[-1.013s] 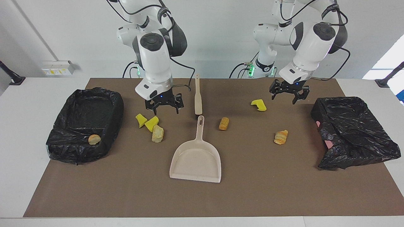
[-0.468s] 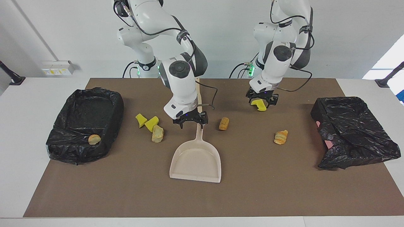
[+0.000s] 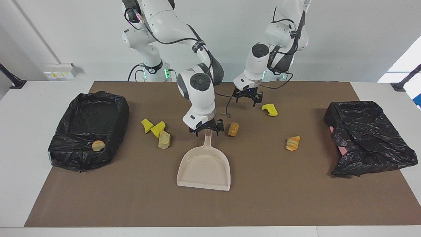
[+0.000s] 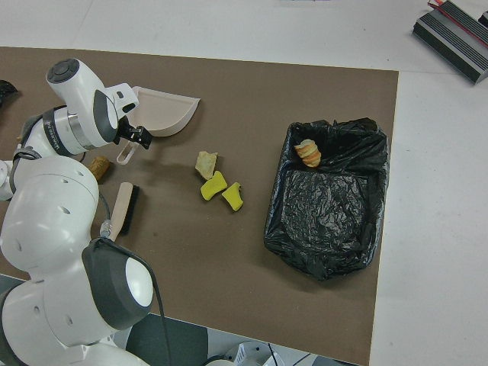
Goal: Sweep and dump trash in bin
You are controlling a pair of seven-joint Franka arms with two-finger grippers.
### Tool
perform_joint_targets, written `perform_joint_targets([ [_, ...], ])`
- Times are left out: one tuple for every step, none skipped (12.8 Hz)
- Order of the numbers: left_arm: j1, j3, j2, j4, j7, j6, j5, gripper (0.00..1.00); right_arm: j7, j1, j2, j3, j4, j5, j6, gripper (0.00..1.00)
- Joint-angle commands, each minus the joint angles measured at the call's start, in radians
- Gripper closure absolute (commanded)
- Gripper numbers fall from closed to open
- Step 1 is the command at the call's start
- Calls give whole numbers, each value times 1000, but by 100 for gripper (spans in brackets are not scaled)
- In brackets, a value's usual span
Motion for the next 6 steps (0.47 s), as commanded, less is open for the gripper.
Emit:
perform_joint_targets([
  [-104, 20, -44, -31, -128, 48, -2, 0, -33, -10, 3, -1, -9, 30, 37, 0],
  [-133, 19, -46, -28, -173, 58, -2, 0, -35, -10, 3, -1, -11, 27, 36, 6],
  [-161, 19, -47, -25, -193, 69, -2, 0, -39, -11, 3, -1, -11, 26, 36, 48],
  [-184, 19, -47, -21, -220, 75, -2, 0, -36, -10, 3, -1, -11, 27, 34, 86],
  [-210, 19, -44, -4, -254, 78, -1, 0, -26, -10, 3, -1, -11, 35, 25, 100],
  [-207, 19, -29, 24, -257, 75, -8, 0, -9, -10, 3, -1, -12, 35, 22, 100],
])
